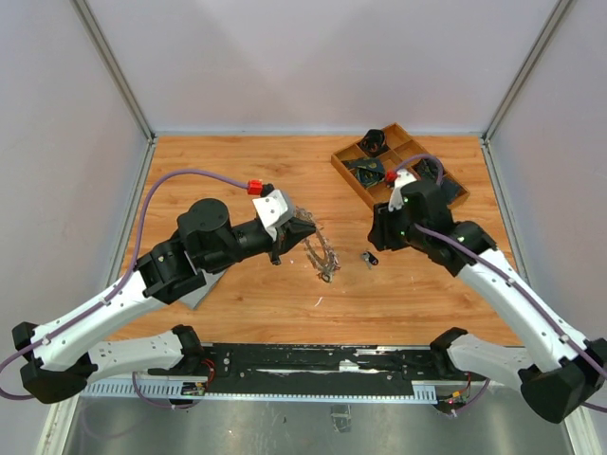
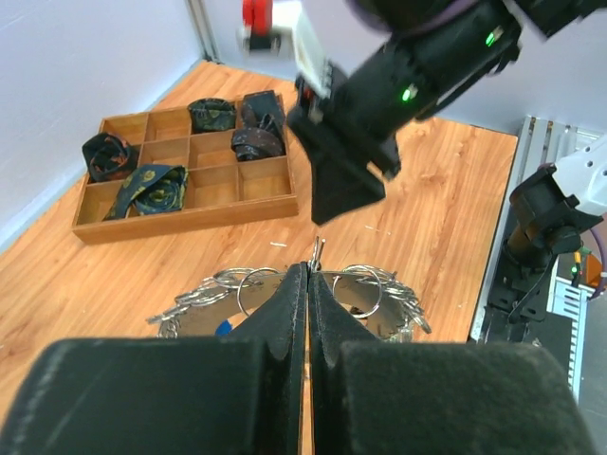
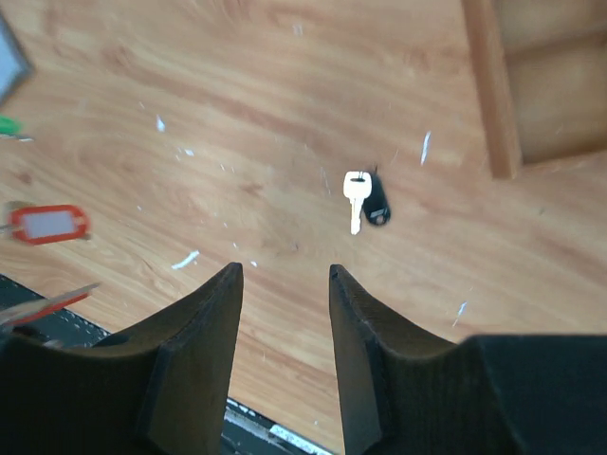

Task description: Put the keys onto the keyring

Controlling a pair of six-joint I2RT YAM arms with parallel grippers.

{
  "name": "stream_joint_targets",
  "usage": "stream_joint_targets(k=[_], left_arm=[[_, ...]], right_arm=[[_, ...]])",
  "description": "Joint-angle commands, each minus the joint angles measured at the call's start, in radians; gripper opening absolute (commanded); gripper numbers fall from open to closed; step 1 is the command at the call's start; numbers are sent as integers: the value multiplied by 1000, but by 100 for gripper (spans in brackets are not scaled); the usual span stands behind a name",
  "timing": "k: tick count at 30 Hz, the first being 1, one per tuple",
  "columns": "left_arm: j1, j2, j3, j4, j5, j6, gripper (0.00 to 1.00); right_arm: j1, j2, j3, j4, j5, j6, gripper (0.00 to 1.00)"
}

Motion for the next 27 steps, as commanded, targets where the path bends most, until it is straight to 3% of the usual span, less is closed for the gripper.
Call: stream_joint_targets(k=[1,12,17,22,27], left_arm=[[-2,-19,3,33,-14,-18,1],[-1,-16,-4,30,-26,-26,1],[-1,-6,0,36,-17,-26,1],[-1,-3,7,34,-18,-25,1],[-1,-9,8,27,-20,-27,1]], right_arm=[[-9,40,-113,74,-10,104,42],[-10,156,-173,150,73,130,42],[-14,293,-82,53,99,124,42],[-14,443,-4,-15,126,140,49],[-14,557,26,-1,120,148,38]])
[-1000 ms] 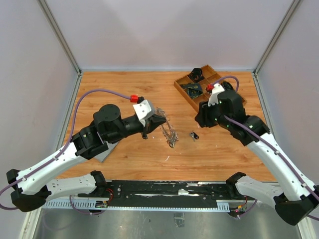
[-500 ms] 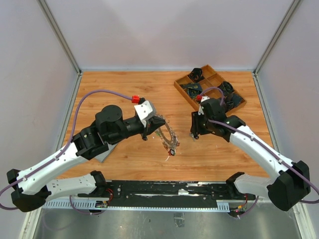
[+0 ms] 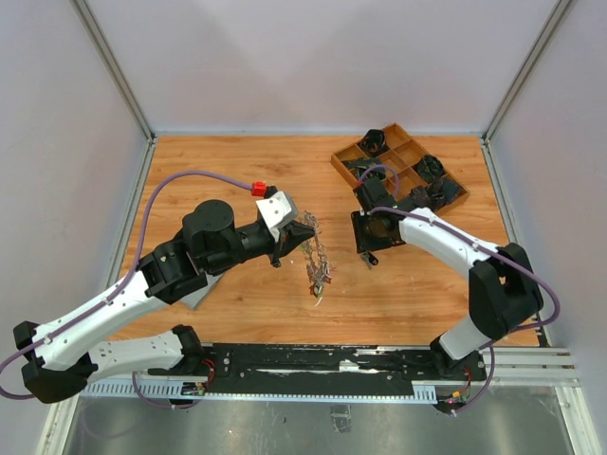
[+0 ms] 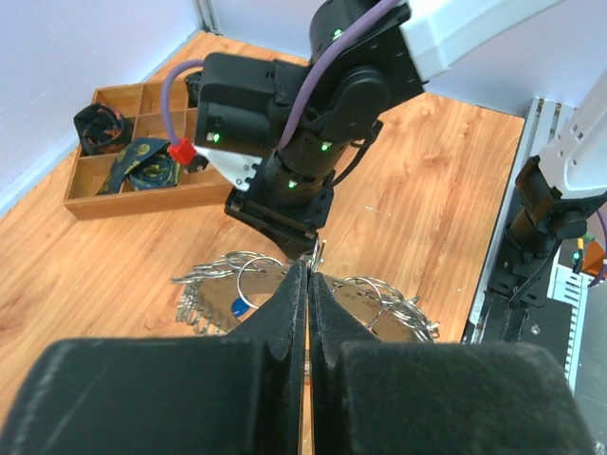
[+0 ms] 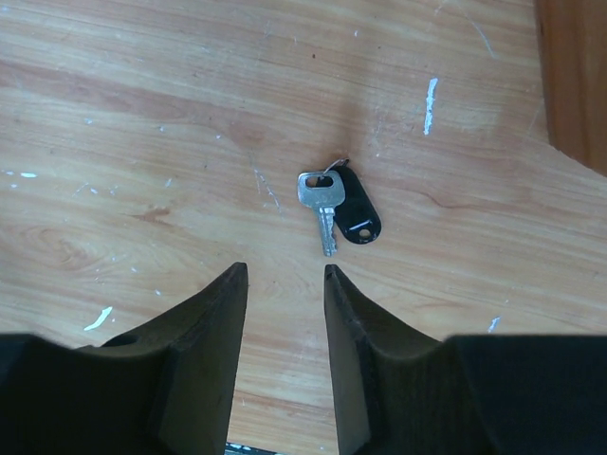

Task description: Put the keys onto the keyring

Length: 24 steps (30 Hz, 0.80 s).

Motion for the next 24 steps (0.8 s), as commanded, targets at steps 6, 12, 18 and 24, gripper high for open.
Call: stream_joint_targets(k=[6,12,18,24], left_arm=[[-1,-12,22,57,-4,-7,0],[-1,-12,24,54,-7,-3,1],[-1,-14,22,52,-6,-2,1],[0,-17,22,48,-10,4,1]], right_arm=[[-10,156,63,-27,87,56,29],[-10,208,82,-9,125,67,32],[-11,244,92,-5,158,68,32],[-10,263,84,3,169,68,30]])
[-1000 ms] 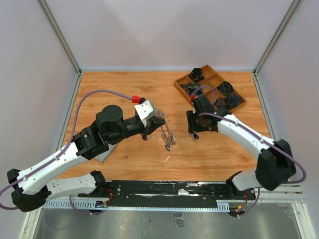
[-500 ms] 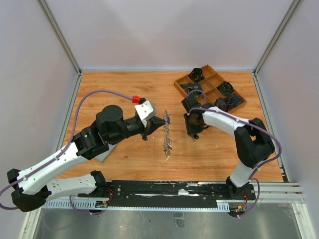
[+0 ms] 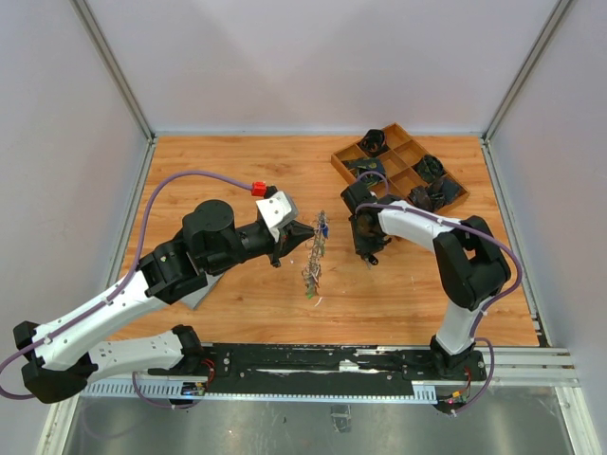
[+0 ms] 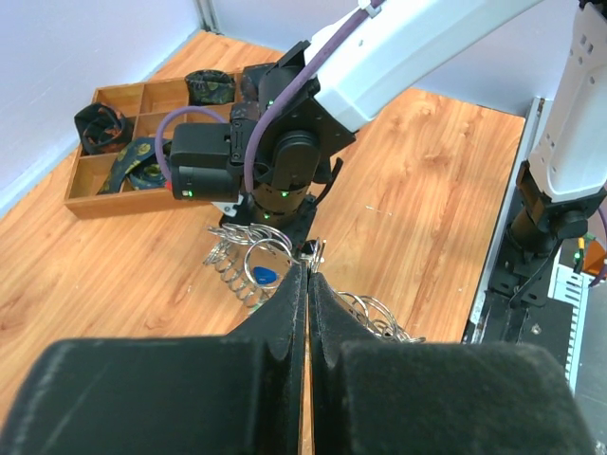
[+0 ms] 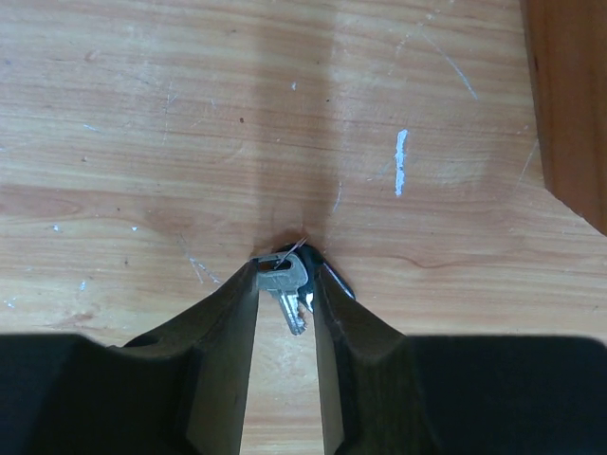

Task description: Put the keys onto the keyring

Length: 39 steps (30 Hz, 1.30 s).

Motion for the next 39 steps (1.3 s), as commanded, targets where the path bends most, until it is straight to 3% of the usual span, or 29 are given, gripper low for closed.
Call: stream_joint_targets(k=[1,10,19,24,27,31,39], left_arm=[[-1,-17,21,49,-9,3,1],[-2,-17,24,48,-4,3,0],[-2,-17,24,49,-4,3,1],[-2,-17,17,52,-4,2,0],[-2,-17,12,58,-3,3,1],[-2,-17,13,59,-8,5,0],[-1,-19,-7,91,-26,20,1]], right_arm=[[-10,16,18,-20,52,25,29],[-10,7,19,-23,72,28,1],[-10,-142,-40,18,62,-73,1],[-13,-359,-180,205,-181,-296,0],[-13,-471,-243,261,-273,-324,1],[-16,-554,-218,175,-438,-410,0],[-13,-685,-144,38,-627,-561,1]])
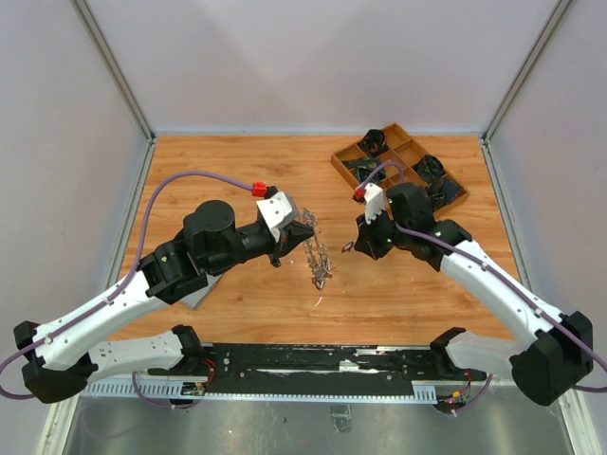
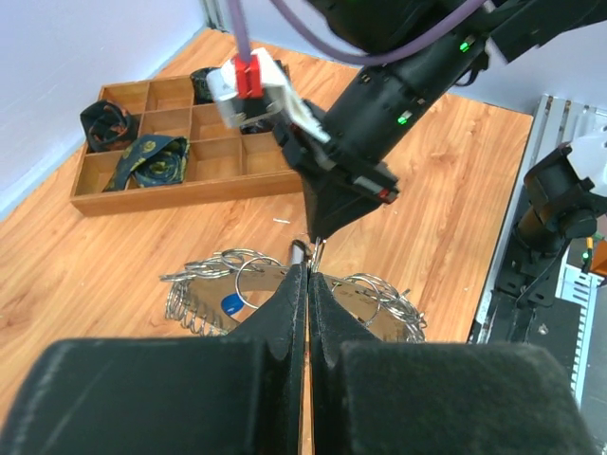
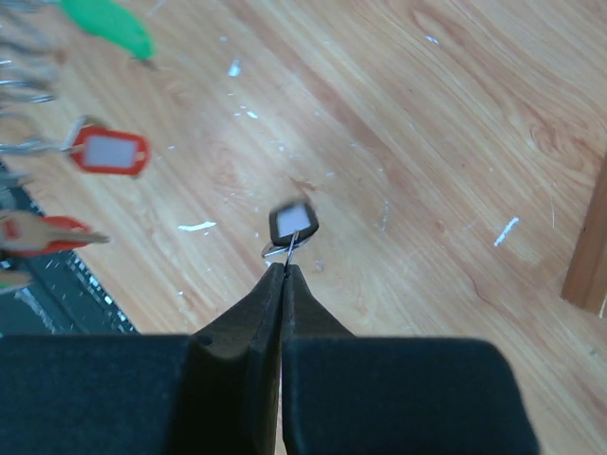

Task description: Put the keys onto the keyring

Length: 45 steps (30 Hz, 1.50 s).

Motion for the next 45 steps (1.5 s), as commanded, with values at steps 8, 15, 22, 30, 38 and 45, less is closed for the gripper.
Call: stream_joint_targets(k=[8,15,22,30,38,45], left_arm=[[-1,-20,-17,125,-59,51,1],[-1,-37,-34,155,-27,90,0],[-2,-39,-25,130,-20,111,1],[-2,-24,-20,128,3,119,1],[-2,-19,-6,120,58,130,0],[-2,-5,9,90,119,131,0]], right_arm=[[-10,-268,125,-137,-323,-218,1],[-8,-230,284,-281,-469,-243,0],[-9,-162,413,-368,-553,-260,0],[33,-101,468,-277,-648,-163,1],[85,-52,501,-314,-524,-208,1],[107,-17,514,-311,-521,-230,1]])
